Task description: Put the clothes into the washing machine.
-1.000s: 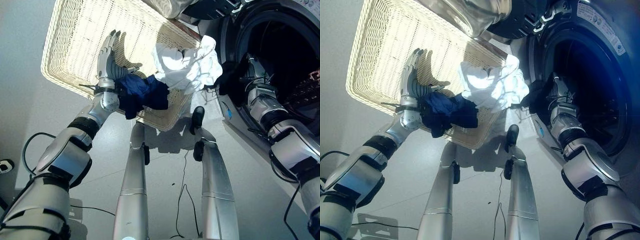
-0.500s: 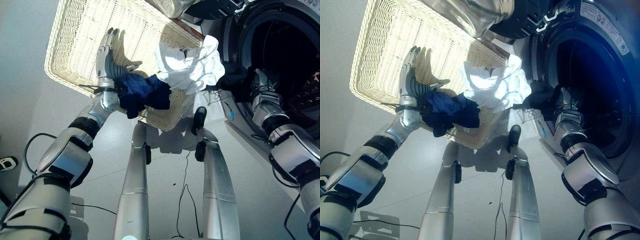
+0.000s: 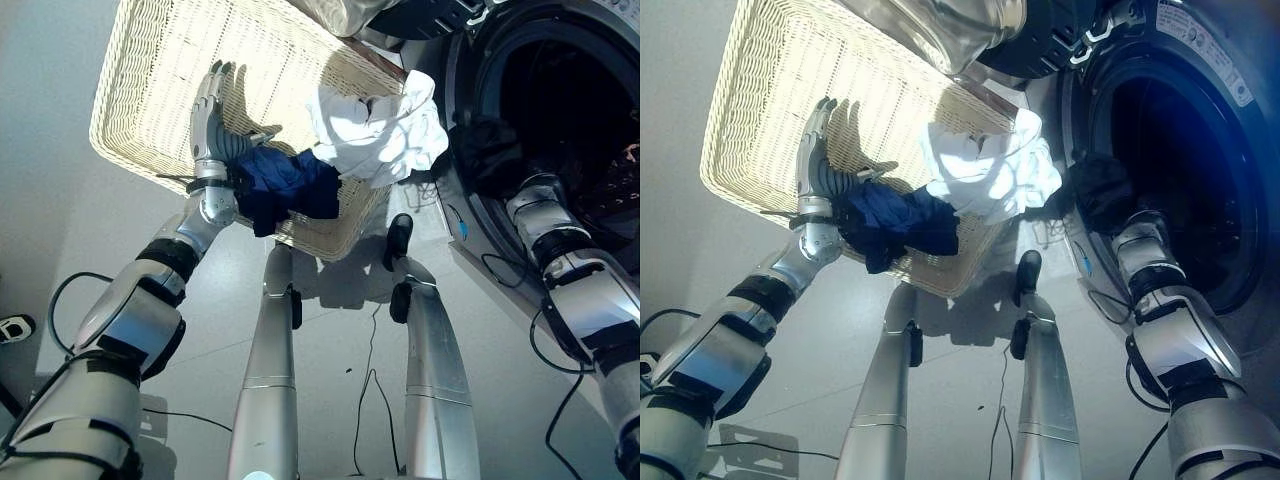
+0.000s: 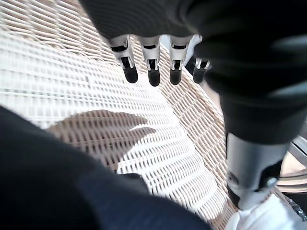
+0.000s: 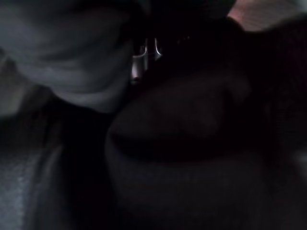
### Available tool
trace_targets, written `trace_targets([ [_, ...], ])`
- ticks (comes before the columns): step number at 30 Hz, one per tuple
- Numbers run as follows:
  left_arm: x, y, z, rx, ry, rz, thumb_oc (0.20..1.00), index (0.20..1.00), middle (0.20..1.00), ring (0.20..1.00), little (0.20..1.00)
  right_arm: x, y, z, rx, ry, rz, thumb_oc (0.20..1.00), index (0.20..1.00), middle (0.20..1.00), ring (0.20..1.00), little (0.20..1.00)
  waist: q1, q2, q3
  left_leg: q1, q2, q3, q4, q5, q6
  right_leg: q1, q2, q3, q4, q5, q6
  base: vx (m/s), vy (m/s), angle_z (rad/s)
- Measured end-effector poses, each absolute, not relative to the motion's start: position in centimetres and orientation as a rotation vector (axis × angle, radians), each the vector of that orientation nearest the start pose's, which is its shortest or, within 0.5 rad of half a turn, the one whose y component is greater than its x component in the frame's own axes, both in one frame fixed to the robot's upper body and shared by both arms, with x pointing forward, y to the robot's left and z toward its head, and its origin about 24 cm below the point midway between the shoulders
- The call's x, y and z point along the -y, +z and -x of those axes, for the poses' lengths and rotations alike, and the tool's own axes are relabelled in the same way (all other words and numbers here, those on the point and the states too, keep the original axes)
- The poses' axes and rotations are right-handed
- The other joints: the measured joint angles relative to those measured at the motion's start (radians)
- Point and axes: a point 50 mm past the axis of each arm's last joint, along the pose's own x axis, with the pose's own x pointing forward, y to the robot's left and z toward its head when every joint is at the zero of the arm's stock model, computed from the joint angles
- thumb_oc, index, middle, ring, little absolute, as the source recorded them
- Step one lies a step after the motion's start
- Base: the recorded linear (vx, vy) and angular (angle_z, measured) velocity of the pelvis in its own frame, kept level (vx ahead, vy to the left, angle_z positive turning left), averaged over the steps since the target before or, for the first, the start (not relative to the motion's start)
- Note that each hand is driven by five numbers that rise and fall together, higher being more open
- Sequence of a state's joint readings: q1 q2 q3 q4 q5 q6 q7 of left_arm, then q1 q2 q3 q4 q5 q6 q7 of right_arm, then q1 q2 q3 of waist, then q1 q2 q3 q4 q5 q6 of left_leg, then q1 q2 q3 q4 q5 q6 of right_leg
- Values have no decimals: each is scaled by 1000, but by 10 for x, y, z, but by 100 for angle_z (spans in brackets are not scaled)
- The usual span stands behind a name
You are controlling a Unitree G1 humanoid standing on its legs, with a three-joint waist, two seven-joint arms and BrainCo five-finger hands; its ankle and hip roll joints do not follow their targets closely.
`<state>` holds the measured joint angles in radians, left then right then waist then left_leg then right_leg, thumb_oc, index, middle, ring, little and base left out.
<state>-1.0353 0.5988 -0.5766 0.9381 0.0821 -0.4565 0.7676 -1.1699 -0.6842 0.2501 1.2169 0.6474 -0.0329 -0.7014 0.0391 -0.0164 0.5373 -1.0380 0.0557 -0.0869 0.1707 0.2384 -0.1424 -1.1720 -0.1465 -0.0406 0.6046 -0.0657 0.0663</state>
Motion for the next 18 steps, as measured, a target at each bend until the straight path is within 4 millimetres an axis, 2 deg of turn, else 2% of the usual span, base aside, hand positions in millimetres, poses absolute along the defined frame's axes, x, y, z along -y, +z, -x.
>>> trace_targets([
  [3, -201, 206, -381, 738, 385, -770, 1000, 1000, 1000, 1000, 1000, 351, 239, -362, 233, -1105, -373, 200, 200, 200, 200, 200, -3, 0, 0, 0, 2, 0, 0, 0, 0, 3, 3, -1, -12, 2, 2, -5, 0, -2],
  [4, -201, 201, -379, 732, 372, -768, 1000, 1000, 1000, 1000, 1000, 353, 245, -358, 307, -1141, -484, 200, 200, 200, 200, 200, -2, 0, 0, 0, 4, 1, -1, 0, 0, 4, 4, -1, -17, 3, 4, -15, 1, -5],
  [6, -203, 195, -378, 712, 352, -782, 1000, 1000, 1000, 1000, 1000, 355, 252, -351, 399, -1173, -616, 200, 200, 200, 200, 200, 0, -2, 1, 0, 9, -2, -2, 0, 0, 16, 9, -8, -34, 14, 0, -13, -1, -4],
  [9, -206, 195, -378, 695, 308, -819, 1000, 1000, 1000, 1000, 1000, 361, 252, -344, 434, -1255, -691, 200, 200, 200, 200, 200, -1, -3, 1, -1, 9, -2, -10, 2, 4, 21, 10, -8, -54, 26, 3, -6, -1, -1],
  [10, -208, 196, -379, 684, 265, -853, 1000, 1000, 1000, 1000, 1000, 363, 250, -342, 436, -1286, -698, 517, 517, 517, 517, 517, -3, -3, 2, -1, 8, -2, -13, 3, 5, 24, 10, -9, -61, 29, 5, 0, 0, 0],
  [11, -208, 197, -379, 678, 242, -869, 1000, 1000, 1000, 1000, 1000, 363, 249, -341, 435, -1291, -698, 589, 589, 589, 589, 589, -3, -3, 2, -1, 8, -2, -13, 4, 5, 24, 9, -9, -62, 30, 5, 0, 0, 0],
  [12, -209, 196, -380, 653, 190, -917, 1000, 1000, 1000, 1000, 1000, 364, 249, -341, 434, -1294, -697, 1000, 1000, 1000, 1000, 1000, -4, -3, 2, -1, 7, -2, -13, 4, 6, 24, 8, -9, -63, 30, 6, 0, 0, 0],
  [16, -209, 196, -383, 589, 44, -1040, 1000, 1000, 1000, 1000, 1000, 364, 251, -343, 438, -1272, -586, 1000, 1000, 1000, 1000, 1000, -6, -3, 2, -1, 6, -2, -14, 4, 6, 24, 8, -9, -63, 31, 6, 1, 20, 0],
  [18, -208, 197, -385, 568, 3, -1070, 1000, 1000, 1000, 1000, 1000, 362, 253, -345, 435, -1260, -461, 1000, 1000, 1000, 1000, 1000, -9, -3, 2, -1, 2, -2, -15, 5, 8, 23, 4, -8, -61, 30, 8, 17, 44, 2],
])
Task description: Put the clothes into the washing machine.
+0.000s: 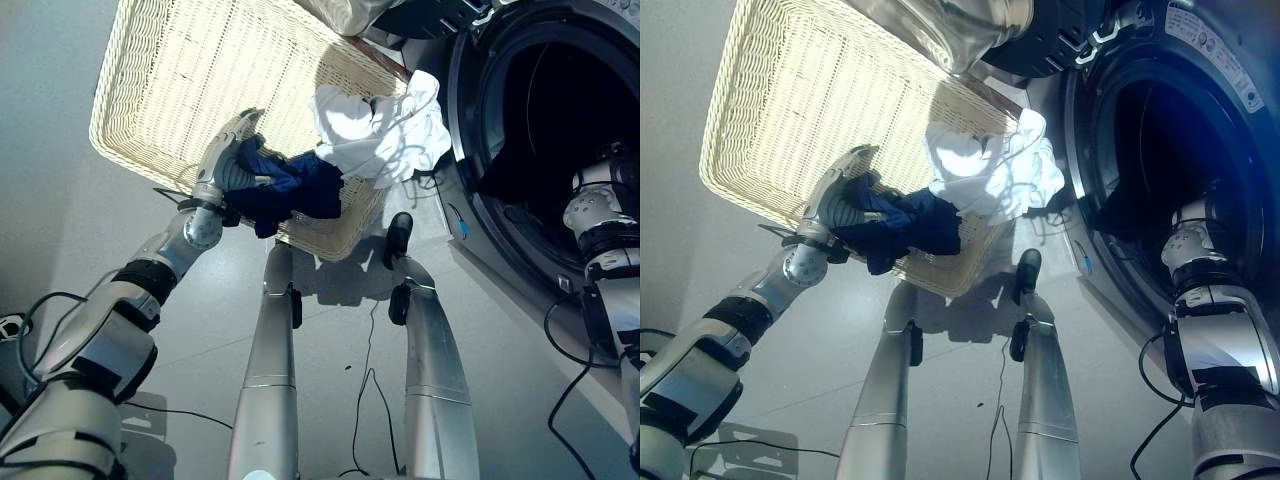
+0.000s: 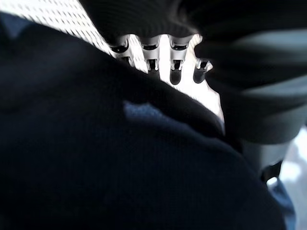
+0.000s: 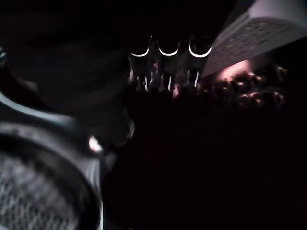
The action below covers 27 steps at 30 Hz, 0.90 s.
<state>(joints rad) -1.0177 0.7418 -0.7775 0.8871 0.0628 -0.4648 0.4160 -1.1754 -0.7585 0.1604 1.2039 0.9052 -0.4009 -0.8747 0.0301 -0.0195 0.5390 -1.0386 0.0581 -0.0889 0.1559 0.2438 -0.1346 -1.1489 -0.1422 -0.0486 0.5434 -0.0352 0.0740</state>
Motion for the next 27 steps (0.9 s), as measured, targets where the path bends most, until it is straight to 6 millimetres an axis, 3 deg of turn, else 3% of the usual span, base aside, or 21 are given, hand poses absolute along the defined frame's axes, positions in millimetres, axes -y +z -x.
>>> trace_targets([
  [7, -204, 203, -391, 509, -59, -1198, 1000, 1000, 1000, 1000, 1000, 341, 271, -356, 483, -1180, 3, 1000, 1000, 1000, 1000, 1000, -16, 1, 0, 0, -6, 2, -3, 4, 5, -4, -5, 5, 5, -2, 9, -5, 14, 1],
  [16, -198, 213, -397, 481, -76, -1317, 1000, 1000, 1000, 1000, 1000, 332, 281, -360, 521, -1165, 167, 1000, 1000, 1000, 1000, 1000, -7, 7, -3, 0, -7, 7, -8, -2, 5, -16, -6, 11, 12, -5, 8, 0, 0, 0],
  [20, -191, 222, -402, 454, -106, -1424, 1000, 1000, 1000, 1000, 1000, 329, 283, -359, 544, -1190, 204, 1000, 1000, 1000, 1000, 1000, 7, 24, -13, -2, -7, 8, -19, -1, 5, -22, -6, 13, 10, -7, 8, 0, 0, 0],
  [21, -190, 224, -402, 449, -111, -1439, 818, 818, 818, 818, 818, 328, 284, -359, 549, -1187, 213, 1000, 1000, 1000, 1000, 1000, 8, 26, -14, -2, -7, 9, -21, -1, 6, -23, -6, 13, 11, -7, 8, 0, 0, 0],
  [22, -189, 230, -404, 439, -112, -1453, 313, 313, 313, 313, 313, 324, 285, -360, 562, -1177, 234, 1000, 1000, 1000, 1000, 1000, 6, 29, -15, -2, -6, 10, -24, 2, 8, -24, -6, 14, 10, -7, 9, 0, 0, 0],
  [23, -188, 233, -404, 432, -114, -1459, 200, 200, 200, 200, 200, 323, 285, -360, 569, -1176, 241, 1000, 1000, 1000, 1000, 1000, 4, 30, -16, -3, -7, 10, -24, 4, 5, -24, -6, 14, 9, -7, 9, 0, 0, 0],
  [27, -188, 251, -407, 407, -112, -1494, 200, 200, 200, 200, 200, 318, 291, -360, 607, -1171, 234, 1000, 1000, 1000, 1000, 1000, -6, 30, -16, -3, -7, 12, -24, 5, 5, -24, -6, 14, 9, -9, 7, 0, 0, 0],
])
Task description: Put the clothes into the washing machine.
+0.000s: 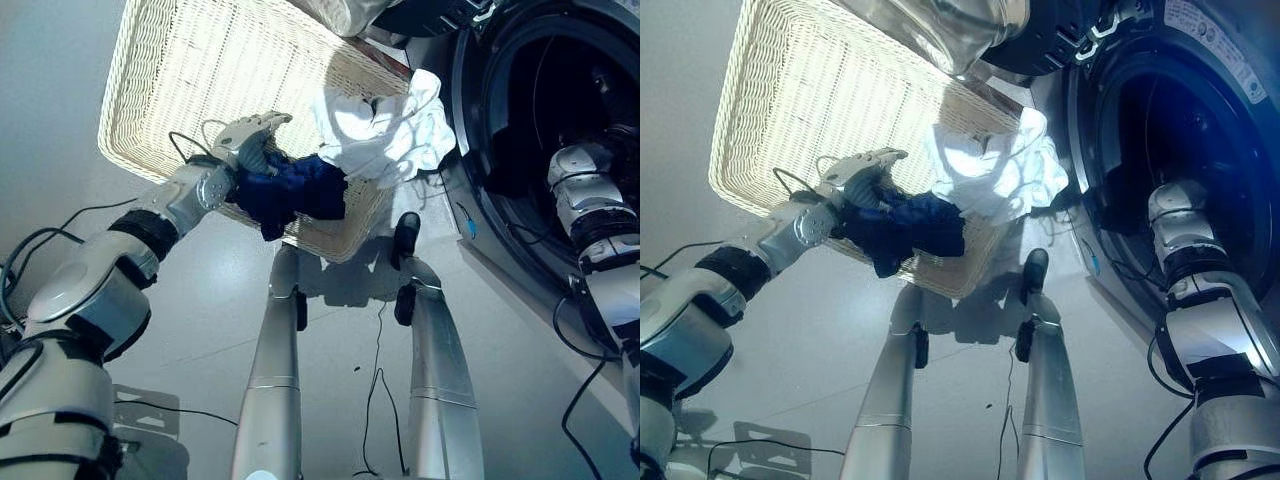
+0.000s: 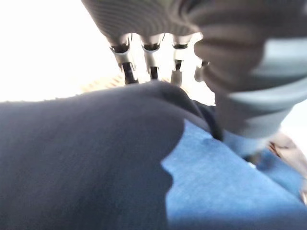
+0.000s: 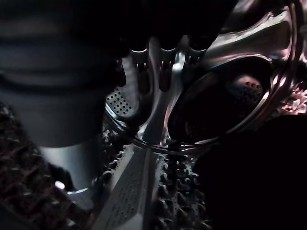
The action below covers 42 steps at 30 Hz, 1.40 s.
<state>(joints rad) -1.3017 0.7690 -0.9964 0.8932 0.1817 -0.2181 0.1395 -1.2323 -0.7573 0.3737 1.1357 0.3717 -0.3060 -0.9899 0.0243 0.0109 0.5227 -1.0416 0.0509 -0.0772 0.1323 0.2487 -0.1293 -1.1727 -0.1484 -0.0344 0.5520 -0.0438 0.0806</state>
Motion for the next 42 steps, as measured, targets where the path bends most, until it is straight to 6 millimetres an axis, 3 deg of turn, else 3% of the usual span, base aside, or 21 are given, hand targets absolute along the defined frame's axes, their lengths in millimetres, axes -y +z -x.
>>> trace_targets([
  [6, -190, 266, -409, 321, -127, -1505, 200, 200, 200, 200, 200, 307, 301, -360, 669, -1154, 227, 1000, 1000, 1000, 1000, 1000, -33, 0, 0, 0, 0, 2, 1, 0, 0, 0, 0, 1, 0, -2, 3, 0, 0, 0],
  [20, -185, 252, -408, 325, -185, -1419, 200, 200, 200, 200, 200, 305, 297, -360, 652, -1176, 257, 1000, 1000, 1000, 1000, 1000, -32, 1, 0, 2, 1, 5, 3, 0, 0, 0, 0, 3, 3, -2, 2, 0, 0, 0],
  [21, -186, 250, -407, 329, -183, -1395, 467, 467, 467, 467, 467, 304, 296, -360, 654, -1176, 256, 1000, 1000, 1000, 1000, 1000, -32, 1, 0, 2, 1, 5, 3, 0, 0, 0, 0, 3, 3, -2, 2, 0, 0, 0],
  [22, -185, 248, -406, 335, -184, -1386, 1000, 1000, 1000, 1000, 1000, 304, 296, -360, 654, -1173, 257, 1000, 1000, 1000, 1000, 1000, -31, 1, 0, 2, 1, 5, 3, 0, 0, 0, 0, 3, 3, -2, 2, 0, 0, 0],
  [37, -185, 214, -387, 345, -303, -1339, 1000, 1000, 1000, 1000, 1000, 304, 278, -357, 635, -1168, 264, 1000, 1000, 1000, 1000, 1000, -8, 3, 1, 3, 0, -1, 0, -1, -1, 0, 0, -1, 7, -6, 3, 0, -13, 0],
  [42, -189, 205, -379, 343, -327, -1354, 1000, 1000, 1000, 1000, 1000, 315, 268, -351, 605, -1207, 237, 1000, 1000, 1000, 1000, 1000, -4, 9, 4, 3, 0, -8, 0, 0, -4, 0, -2, -9, 17, -17, 0, 0, -32, 3],
])
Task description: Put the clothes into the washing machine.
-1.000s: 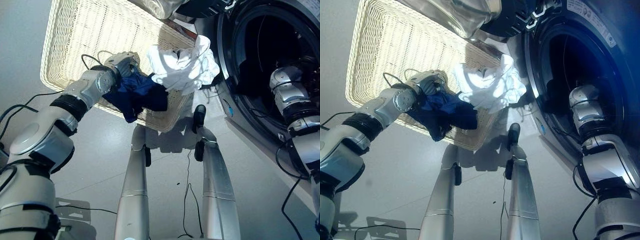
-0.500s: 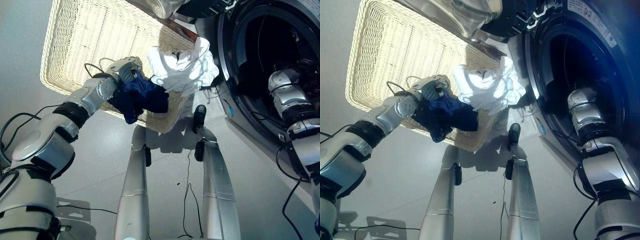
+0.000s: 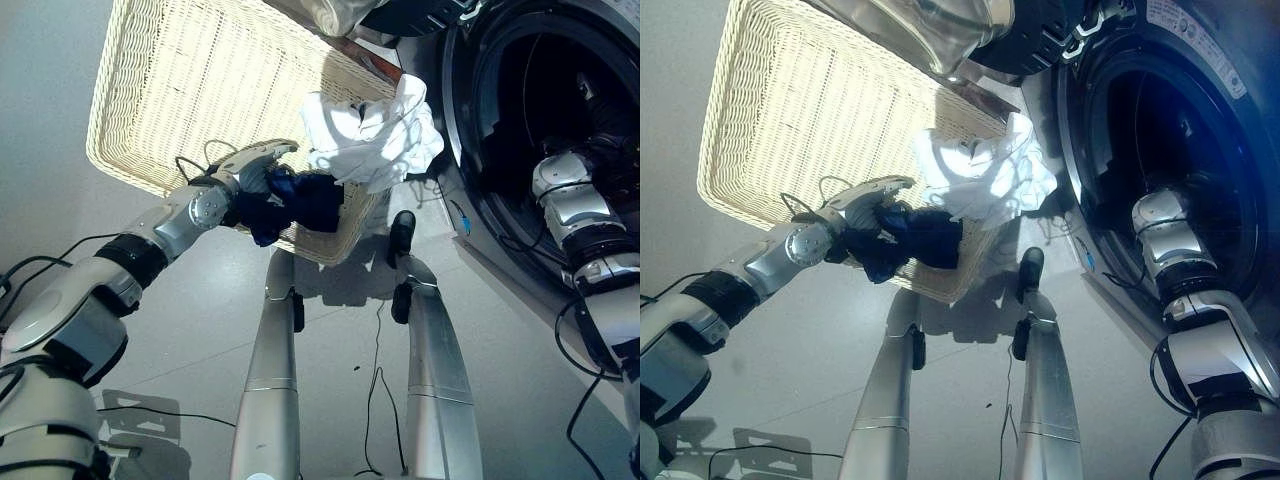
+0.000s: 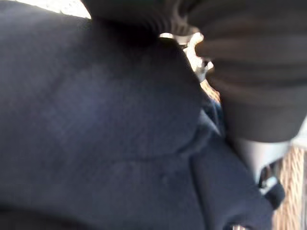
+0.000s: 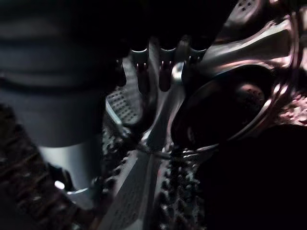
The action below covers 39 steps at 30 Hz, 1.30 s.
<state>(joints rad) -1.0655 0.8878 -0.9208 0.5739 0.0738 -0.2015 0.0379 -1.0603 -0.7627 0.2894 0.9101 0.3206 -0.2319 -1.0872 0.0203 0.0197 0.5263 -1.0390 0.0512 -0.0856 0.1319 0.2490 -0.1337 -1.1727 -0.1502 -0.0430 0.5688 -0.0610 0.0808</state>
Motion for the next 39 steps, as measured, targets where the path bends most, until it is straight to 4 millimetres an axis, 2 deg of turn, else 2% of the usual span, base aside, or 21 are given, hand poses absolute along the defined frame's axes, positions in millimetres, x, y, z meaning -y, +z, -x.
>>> trace_targets([
  [8, -195, 194, -375, 292, -320, -1440, 1000, 1000, 1000, 1000, 1000, 321, 262, -348, 591, -1221, 251, 1000, 1000, 1000, 1000, 1000, 24, 10, 3, 0, 0, -9, 0, 0, -4, 0, -2, -10, 12, -9, -4, 0, -8, 1],
  [21, -191, 196, -376, 253, -335, -1498, 1000, 1000, 1000, 1000, 1000, 320, 266, -349, 603, -1219, 244, 1000, 1000, 1000, 1000, 1000, 21, 10, 3, 0, -3, -13, 3, 0, -5, 1, -7, -17, 22, -16, -5, 1, 1, 1],
  [22, -191, 196, -376, 247, -336, -1501, 768, 768, 768, 768, 768, 320, 266, -349, 603, -1219, 244, 1000, 1000, 1000, 1000, 1000, 21, 10, 3, 0, -3, -13, 3, 0, -5, 1, -7, -17, 22, -16, -5, 0, 0, 0],
  [23, -191, 196, -376, 246, -336, -1502, 583, 583, 583, 583, 583, 320, 266, -349, 603, -1219, 244, 1000, 1000, 1000, 1000, 1000, 21, 10, 3, 0, -3, -13, 4, 0, -5, 1, -7, -17, 22, -16, -5, 0, 0, 0],
  [24, -191, 196, -376, 245, -336, -1503, 200, 200, 200, 200, 200, 320, 267, -349, 603, -1219, 244, 1000, 1000, 1000, 1000, 1000, 20, 10, 3, 0, -3, -13, 4, 0, -5, 1, -7, -17, 23, -16, -5, 0, 0, 0],
  [31, -198, 190, -379, 162, -329, -1529, 200, 200, 200, 200, 200, 319, 267, -349, 601, -1219, 246, 1000, 1000, 1000, 1000, 1000, 19, 10, 3, -1, -3, -13, 4, 0, -5, 1, -7, -17, 22, -16, -5, 0, 0, 0],
  [39, -203, 185, -379, 145, -317, -1526, 200, 200, 200, 200, 200, 318, 267, -350, 595, -1193, 229, 1000, 1000, 1000, 1000, 1000, 19, 10, 3, -1, -3, -13, 4, 0, -5, 1, -7, -17, 22, -15, -5, 0, 0, 0],
])
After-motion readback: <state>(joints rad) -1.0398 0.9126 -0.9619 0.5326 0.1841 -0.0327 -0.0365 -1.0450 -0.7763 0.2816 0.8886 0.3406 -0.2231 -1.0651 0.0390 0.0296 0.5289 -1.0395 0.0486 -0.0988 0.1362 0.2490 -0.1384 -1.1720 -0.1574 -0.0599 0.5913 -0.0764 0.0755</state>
